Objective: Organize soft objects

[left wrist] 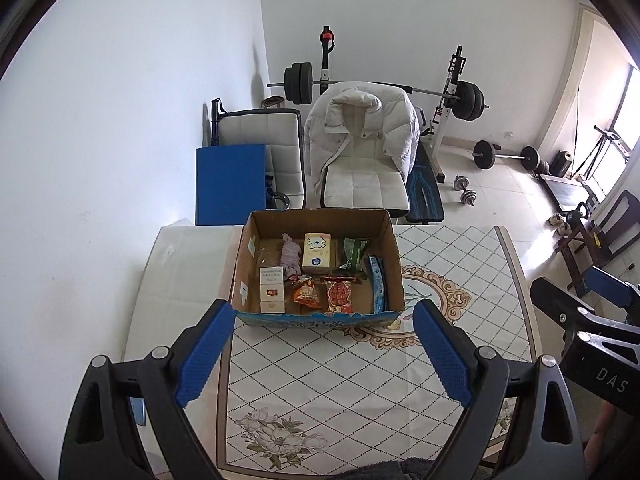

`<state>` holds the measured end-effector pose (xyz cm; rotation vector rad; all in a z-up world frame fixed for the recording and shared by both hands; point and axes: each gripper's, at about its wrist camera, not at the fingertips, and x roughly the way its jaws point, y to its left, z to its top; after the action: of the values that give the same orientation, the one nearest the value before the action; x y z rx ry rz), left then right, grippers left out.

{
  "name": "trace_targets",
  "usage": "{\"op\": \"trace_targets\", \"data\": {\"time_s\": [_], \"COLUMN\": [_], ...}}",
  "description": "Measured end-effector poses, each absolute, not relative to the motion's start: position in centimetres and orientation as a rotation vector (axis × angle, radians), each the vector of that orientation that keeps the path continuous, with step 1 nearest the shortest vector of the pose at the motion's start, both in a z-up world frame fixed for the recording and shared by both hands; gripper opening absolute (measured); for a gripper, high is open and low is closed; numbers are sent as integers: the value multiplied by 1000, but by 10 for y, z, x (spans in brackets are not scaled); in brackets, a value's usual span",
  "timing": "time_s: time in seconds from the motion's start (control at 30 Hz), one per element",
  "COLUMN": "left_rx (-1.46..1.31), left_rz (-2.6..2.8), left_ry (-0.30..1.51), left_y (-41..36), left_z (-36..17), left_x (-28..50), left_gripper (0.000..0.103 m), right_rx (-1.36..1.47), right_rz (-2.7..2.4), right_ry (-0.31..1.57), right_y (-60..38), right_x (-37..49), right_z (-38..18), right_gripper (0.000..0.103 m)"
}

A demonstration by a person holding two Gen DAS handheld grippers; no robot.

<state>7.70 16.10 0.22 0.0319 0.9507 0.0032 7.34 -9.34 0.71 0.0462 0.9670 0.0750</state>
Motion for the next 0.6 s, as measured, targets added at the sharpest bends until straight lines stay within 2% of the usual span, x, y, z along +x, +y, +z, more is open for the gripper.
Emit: {"op": "trace_targets", "data": {"time_s": [0.6], "left_rx": [27], "left_rz": [25], "left_ry": [949], "left_y": [167], "left_z": [0], "left_x": [77], "left_gripper": [92], "right_rx": [50], "right_rz": [54], "right_ry": [989], "right_y": [-90], "right_x": [75], "right_z": [-5], "right_gripper": [92]}}
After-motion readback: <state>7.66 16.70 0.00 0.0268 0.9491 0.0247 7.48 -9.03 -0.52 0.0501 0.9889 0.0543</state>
